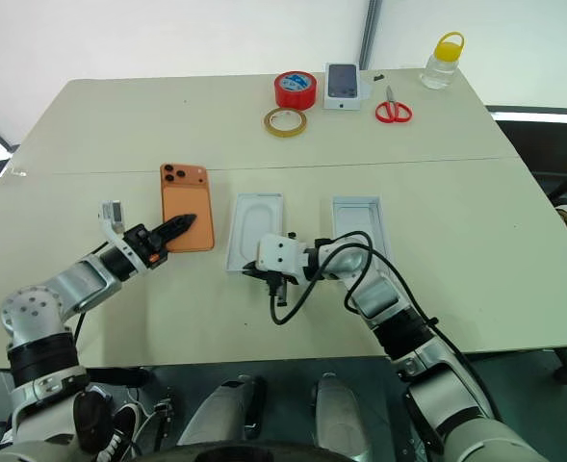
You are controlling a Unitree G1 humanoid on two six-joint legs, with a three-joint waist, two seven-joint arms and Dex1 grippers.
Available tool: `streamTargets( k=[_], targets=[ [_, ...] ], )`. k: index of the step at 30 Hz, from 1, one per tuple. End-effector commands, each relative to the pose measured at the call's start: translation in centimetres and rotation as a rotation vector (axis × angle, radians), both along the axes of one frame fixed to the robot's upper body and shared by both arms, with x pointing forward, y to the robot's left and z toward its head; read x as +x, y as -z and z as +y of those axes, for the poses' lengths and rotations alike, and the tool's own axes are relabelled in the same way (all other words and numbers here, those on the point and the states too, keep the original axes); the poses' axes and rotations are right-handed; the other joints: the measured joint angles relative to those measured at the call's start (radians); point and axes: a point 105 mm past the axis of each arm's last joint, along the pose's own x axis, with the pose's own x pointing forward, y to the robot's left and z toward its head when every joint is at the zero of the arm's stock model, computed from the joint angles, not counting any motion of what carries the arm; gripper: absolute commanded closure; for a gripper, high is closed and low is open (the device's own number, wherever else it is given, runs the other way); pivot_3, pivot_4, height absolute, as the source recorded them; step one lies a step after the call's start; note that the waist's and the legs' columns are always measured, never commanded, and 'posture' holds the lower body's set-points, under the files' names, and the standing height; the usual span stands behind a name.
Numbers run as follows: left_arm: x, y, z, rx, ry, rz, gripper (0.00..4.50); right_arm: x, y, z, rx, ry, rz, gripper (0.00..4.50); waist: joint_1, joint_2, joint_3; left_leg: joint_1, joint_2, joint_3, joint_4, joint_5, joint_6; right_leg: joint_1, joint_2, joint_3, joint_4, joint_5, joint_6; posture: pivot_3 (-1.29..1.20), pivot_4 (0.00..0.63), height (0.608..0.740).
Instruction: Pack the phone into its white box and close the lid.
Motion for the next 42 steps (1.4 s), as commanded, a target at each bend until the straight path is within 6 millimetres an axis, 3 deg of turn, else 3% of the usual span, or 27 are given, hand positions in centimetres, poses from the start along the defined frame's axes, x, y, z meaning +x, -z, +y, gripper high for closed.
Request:
streamTargets(
  k=[1,7,10,12,14,15,18,23,27,36,42],
  targets=[
    [0.6,-3.6,-0.6,-0.016,0.004,-0.124,4.5,0.2,-0.9,1.6,-0.003,-0.003,-0.061,4.46,0.0,0.0,0.0,0.0,0.0,0.0,0.0,0.0,0.0,0.0,0.0,0.0,0.0,0.0,0.0,0.0,0.15,0.74],
    [0.8,-3.8,-2.0,0.008,0.064,-0.12,4.5,1.0,-0.6,2.2,-0.037,0.026,-0.071,4.46,-0.001,0.0,0.0,0.0,0.0,0.0,0.0,0.0,-0.001,0.0,0.0,0.0,0.0,0.0,0.0,0.0,0.15,0.74],
    [0.7,-3.5,-2.3,-0.005,0.083,-0.111,4.5,1.4,-1.6,2.1,0.006,0.04,-0.043,3.47,-0.001,0.0,0.0,0.0,0.0,0.0,0.0,0.0,-0.001,0.0,0.0,0.0,0.0,0.0,0.0,0.0,0.15,0.74],
    [0.5,-3.0,-2.8,-0.004,0.11,-0.097,4.5,1.0,-2.3,1.9,0.029,0.019,-0.053,2.58,-0.001,0.0,0.0,0.0,0.0,0.0,0.0,0.0,-0.001,0.0,0.0,0.0,0.0,0.0,0.0,0.0,0.15,0.74],
    [0.1,-2.7,-3.3,-0.017,0.147,-0.093,4.5,0.0,-3.0,1.5,0.069,-0.029,-0.021,1.39,0.0,0.0,0.0,0.0,0.0,0.0,0.0,0.0,-0.001,0.0,0.0,0.0,0.0,0.0,0.0,0.0,0.15,0.74],
    [-0.1,-2.5,-3.5,-0.016,0.159,-0.089,4.5,-0.5,-3.4,1.0,0.088,-0.055,-0.006,1.1,0.0,0.0,0.0,0.0,0.0,0.0,0.0,0.0,-0.001,0.0,0.0,0.0,0.0,0.0,0.0,0.0,0.15,0.74],
    [-0.1,-2.2,-3.8,-0.012,0.178,-0.075,4.5,-0.7,-3.9,-1.3,0.092,-0.051,0.017,1.1,0.002,0.0,0.0,0.0,0.0,0.0,0.0,0.0,0.0,0.001,0.0,0.0,-0.001,0.0,0.0,0.0,0.15,0.74],
    [0.6,-1.3,-4.0,-0.006,0.183,-0.041,4.5,2.1,-4.1,-6.3,0.063,0.13,-0.002,1.1,0.005,0.0,0.0,0.0,-0.001,0.0,0.001,0.0,0.001,0.001,0.0,0.0,-0.001,0.0,0.0,0.0,0.15,0.74],
    [0.5,-0.2,-4.6,0.008,0.199,-0.012,4.5,3.9,-3.9,-9.0,0.03,0.237,-0.041,1.1,0.003,0.0,0.0,0.0,0.0,0.0,0.001,0.0,0.0,0.001,0.0,0.0,-0.001,0.0,0.0,0.0,0.15,0.74],
    [0.4,1.2,-4.8,0.017,0.211,0.033,4.5,3.9,-3.6,-9.1,0.022,0.246,-0.064,1.1,0.0,0.0,0.0,0.0,0.0,0.0,0.001,0.0,0.0,0.001,0.0,0.0,-0.001,0.0,0.0,0.0,0.15,0.74],
    [0.2,1.6,-5.2,0.057,0.228,0.037,1.66,3.9,-3.6,-8.5,0.012,0.228,-0.084,1.07,0.002,0.0,0.0,0.0,0.0,0.0,0.001,0.0,0.0,0.001,0.0,0.0,-0.001,0.0,0.0,0.0,0.15,0.74]
  ],
)
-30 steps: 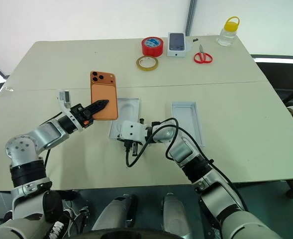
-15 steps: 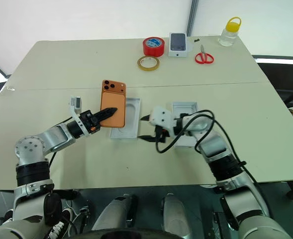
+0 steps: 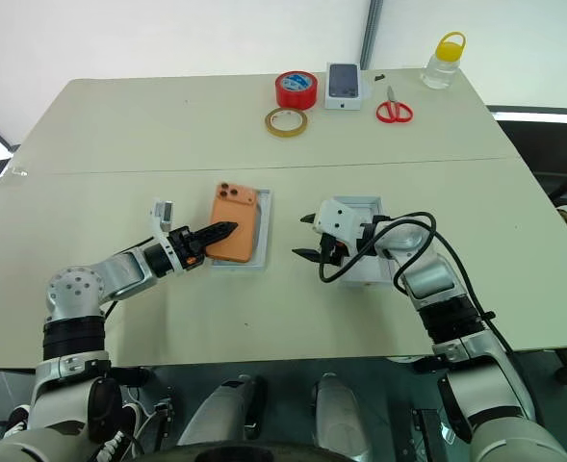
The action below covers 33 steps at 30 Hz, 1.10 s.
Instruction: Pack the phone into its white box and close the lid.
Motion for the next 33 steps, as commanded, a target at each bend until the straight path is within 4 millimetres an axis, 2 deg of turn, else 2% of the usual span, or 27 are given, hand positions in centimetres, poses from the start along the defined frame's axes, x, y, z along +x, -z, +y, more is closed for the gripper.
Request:
streamTargets(
  k=[1,3,9,19,22,24,25,28,31,32,33],
  targets=[
    [-0.1,-1.0,-0.4,0.023,0.026,-0.054,1.12,0.2,-1.6,1.0,0.022,-0.029,-0.061,1.07,0.0,0.0,0.0,0.0,0.0,0.0,0.0,0.0,0.0,0.0,0.0,0.0,0.0,0.0,0.0,0.0,0.15,0.74],
    [0.1,-1.1,-0.4,0.021,0.023,-0.049,0.2,0.2,-1.7,1.2,0.029,-0.032,-0.065,1.07,0.0,0.0,0.0,0.0,0.0,0.0,0.0,0.0,0.0,0.001,0.0,0.0,0.0,0.0,0.0,0.0,0.15,0.74],
    [-0.1,-1.7,0.3,0.08,0.03,-0.079,0.2,0.3,-1.6,1.6,0.029,-0.041,-0.067,1.07,-0.004,0.0,0.0,0.001,0.0,0.0,0.0,0.0,0.0,0.001,0.0,0.0,0.0,0.0,0.0,0.0,0.15,0.74],
    [-0.7,-3.9,2.0,0.224,0.016,-0.199,0.2,0.4,-1.6,2.1,0.042,-0.046,-0.068,1.07,-0.001,0.0,0.0,0.001,0.0,0.0,0.0,0.0,0.0,0.001,0.0,0.0,0.0,0.0,0.0,0.0,0.15,0.74],
    [-0.1,-4.4,3.1,0.284,-0.041,-0.239,0.2,0.7,-1.8,2.3,0.055,-0.034,-0.07,1.07,-0.001,0.0,0.0,0.001,0.0,0.0,0.0,0.0,0.0,0.001,0.0,0.0,0.0,0.0,0.0,0.0,0.15,0.74],
    [0.6,-4.5,4.0,0.323,-0.089,-0.232,0.74,1.1,-1.7,2.2,0.047,-0.016,-0.062,1.07,-0.003,0.0,0.0,0.001,0.0,0.0,0.0,0.0,0.0,0.001,0.0,0.0,0.0,0.0,0.0,0.0,0.15,0.74],
    [1.4,-4.2,5.0,0.41,-0.149,-0.257,1.03,1.4,-1.8,2.3,0.05,-0.003,-0.074,1.33,-0.002,0.0,0.0,0.001,0.0,0.0,0.0,0.0,0.0,0.0,0.0,0.0,0.0,0.0,0.0,0.0,0.15,0.74],
    [3.1,-3.0,6.6,0.63,-0.252,-0.316,2.49,2.4,-1.4,2.6,0.013,0.033,-0.12,2.4,-0.002,0.0,0.0,0.001,0.0,0.0,-0.001,0.0,0.0,0.001,0.0,0.0,0.0,0.0,0.0,0.0,0.15,0.74],
    [3.4,-1.5,6.1,0.755,-0.219,-0.347,4.07,2.9,-1.0,3.0,-0.023,0.046,-0.162,4.02,0.0,0.0,0.0,0.001,0.0,0.0,-0.001,0.0,0.0,0.0,0.0,0.0,-0.001,0.0,0.0,0.0,0.15,0.74],
    [3.5,-1.2,5.9,0.781,-0.216,-0.358,4.48,3.0,-0.9,3.2,-0.033,0.047,-0.171,4.46,0.001,0.0,0.0,0.001,0.0,0.0,-0.002,0.0,0.0,0.0,0.0,0.0,-0.001,0.0,0.0,0.0,0.15,0.74],
    [3.6,-0.8,5.8,0.814,-0.21,-0.37,4.48,3.1,-0.7,3.3,-0.041,0.048,-0.177,4.46,0.002,0.0,0.0,0.001,0.0,0.0,-0.002,0.0,0.0,0.0,0.0,0.0,-0.001,0.0,0.0,0.0,0.15,0.74]
  ],
)
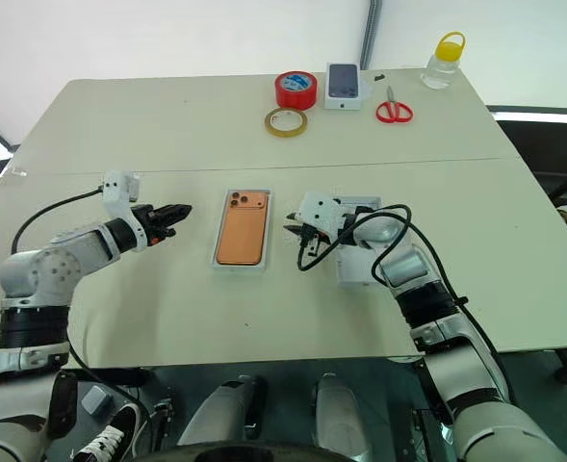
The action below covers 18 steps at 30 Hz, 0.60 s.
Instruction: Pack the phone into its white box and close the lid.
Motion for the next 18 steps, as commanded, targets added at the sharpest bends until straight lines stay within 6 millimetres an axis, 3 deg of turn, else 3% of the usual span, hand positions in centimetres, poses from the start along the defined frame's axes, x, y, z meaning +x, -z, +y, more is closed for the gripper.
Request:
streamTargets(
  k=[1,2,4,8,11,15,18],
  targets=[
    [0.6,1.0,-0.4,0.18,0.015,-0.061,4.48,0.4,-0.8,1.1,-0.016,-0.011,-0.075,4.46,0.001,0.0,0.0,0.0,0.0,0.0,0.0,0.0,0.0,0.0,0.0,0.0,0.0,0.0,0.0,0.0,0.15,0.74],
    [0.7,1.9,-0.4,0.263,0.016,-0.058,4.48,0.5,-0.6,1.2,-0.017,-0.008,-0.074,4.46,0.001,0.0,0.0,0.0,0.0,0.0,0.0,0.0,0.0,0.0,0.0,0.0,0.0,0.0,0.0,0.0,0.15,0.74],
    [0.5,3.1,-1.5,0.269,0.062,-0.039,4.48,0.7,-0.5,1.6,-0.021,0.0,-0.088,4.46,0.003,0.0,0.0,0.0,0.0,0.0,0.0,0.0,0.0,0.0,0.0,0.0,0.0,0.0,0.0,0.0,0.15,0.74],
    [0.1,4.1,-5.5,0.261,0.199,-0.029,4.48,0.5,0.0,2.4,-0.05,-0.021,-0.106,4.46,0.016,0.001,-0.001,0.0,0.0,0.0,0.001,0.0,0.0,0.001,0.0,0.0,0.0,0.0,0.0,0.0,0.15,0.74],
    [-1.6,4.9,-8.3,0.262,0.366,-0.011,4.48,0.2,-0.3,2.7,-0.021,-0.038,-0.081,4.46,0.024,0.001,-0.001,0.0,0.0,0.0,0.001,0.0,0.001,0.002,0.0,-0.001,-0.001,0.0,0.0,0.0,0.15,0.74],
    [-3.4,4.9,-11.1,0.229,0.522,0.01,4.48,-0.5,-0.3,2.0,-0.047,-0.068,-0.078,4.46,0.026,0.001,-0.001,0.0,-0.001,0.0,0.001,-0.001,0.001,0.003,-0.001,0.0,-0.002,0.0,0.0,0.0,0.15,0.74],
    [-3.0,4.1,-12.9,0.206,0.556,-0.024,4.48,-0.7,-0.4,0.8,-0.065,-0.053,-0.074,4.46,0.03,0.002,-0.001,0.0,-0.001,-0.001,0.002,-0.001,0.002,0.004,-0.001,-0.001,-0.003,0.0,0.0,0.0,0.15,0.74]
  ],
)
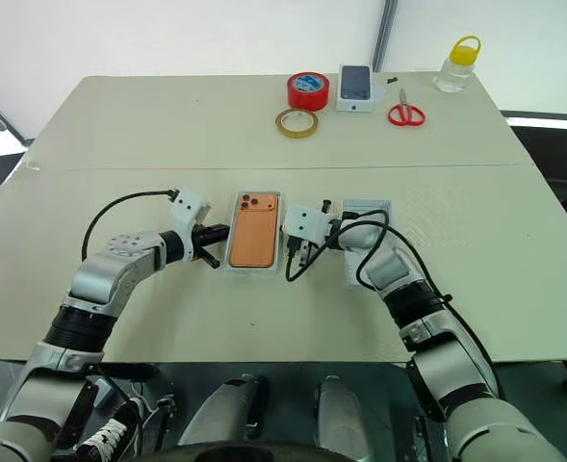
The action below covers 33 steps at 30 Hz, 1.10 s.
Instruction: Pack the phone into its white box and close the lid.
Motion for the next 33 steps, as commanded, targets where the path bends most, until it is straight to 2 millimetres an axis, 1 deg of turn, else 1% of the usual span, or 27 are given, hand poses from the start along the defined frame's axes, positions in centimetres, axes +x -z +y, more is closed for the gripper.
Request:
streamTargets(
  k=[1,3,8,12,17,21,23,27,31,33],
  targets=[
    [-1.7,0.7,-5.9,-0.069,0.197,0.077,4.48,-0.6,-1.9,0.0,0.028,-0.029,-0.045,4.46,0.009,0.0,0.0,0.0,0.0,0.0,0.001,0.0,0.0,0.001,0.0,0.0,0.0,0.0,0.0,0.0,0.15,0.74],
    [-1.7,0.0,-7.6,-0.099,0.239,0.07,4.48,-0.9,-1.8,-1.1,0.005,-0.017,-0.036,4.46,0.02,0.0,0.0,0.0,-0.001,0.0,0.002,0.0,0.001,0.001,0.0,-0.001,0.0,0.0,0.0,0.0,0.15,0.74],
    [-1.8,-0.3,-10.9,-0.112,0.317,0.056,4.48,-2.6,-1.6,-3.6,-0.04,0.001,-0.001,4.46,0.028,0.0,0.0,0.0,-0.002,0.0,0.003,-0.001,0.003,0.003,-0.001,-0.001,-0.002,-0.001,0.002,0.0,0.15,0.74],
    [-2.8,-0.4,-13.7,-0.122,0.414,0.069,4.48,-3.7,-1.7,-5.6,-0.062,0.039,0.024,4.46,0.027,0.0,0.0,0.0,-0.002,0.0,0.003,-0.002,0.003,0.003,-0.003,-0.002,-0.002,-0.002,0.003,0.0,0.15,0.74],
    [-3.6,-0.5,-15.9,-0.144,0.482,0.074,4.48,-3.8,-1.9,-7.9,-0.097,0.115,0.001,4.46,0.025,0.0,0.0,0.0,-0.002,0.0,0.003,-0.002,0.003,0.004,-0.003,-0.003,-0.002,-0.002,0.003,0.0,0.15,0.74],
    [-3.9,-0.6,-16.8,-0.154,0.508,0.067,4.48,-3.6,-2.1,-9.2,-0.111,0.156,-0.007,4.46,0.024,-0.001,0.0,0.0,-0.003,0.0,0.004,-0.002,0.004,0.004,-0.004,-0.003,-0.002,-0.002,0.003,0.0,0.15,0.74],
    [-4.0,-0.6,-17.0,-0.161,0.513,0.07,4.48,-3.6,-2.0,-9.4,-0.116,0.161,-0.007,4.46,0.022,-0.001,0.0,0.0,-0.003,0.0,0.003,-0.002,0.004,0.004,-0.004,-0.003,-0.002,-0.002,0.003,0.0,0.15,0.74],
    [-3.6,-0.6,-16.7,-0.167,0.494,0.069,4.48,-3.9,-1.8,-9.3,-0.115,0.157,0.002,4.46,0.02,-0.001,0.0,0.0,-0.002,0.0,0.003,-0.002,0.004,0.004,-0.003,-0.003,-0.002,-0.002,0.003,0.0,0.15,0.74],
    [-2.5,-0.3,-16.2,-0.14,0.448,0.046,4.48,-4.3,-1.4,-9.4,-0.12,0.142,0.031,4.46,0.022,-0.001,0.0,0.0,-0.002,0.0,0.004,-0.002,0.004,0.004,-0.003,-0.003,-0.002,-0.002,0.003,0.0,0.15,0.74],
    [-2.3,-0.7,-16.2,-0.158,0.441,0.035,4.48,-4.4,-1.5,-9.3,-0.122,0.129,0.035,4.46,0.02,-0.001,0.0,0.0,-0.002,0.0,0.004,-0.002,0.004,0.004,-0.003,-0.003,-0.002,-0.002,0.003,0.0,0.15,0.74]
  ],
)
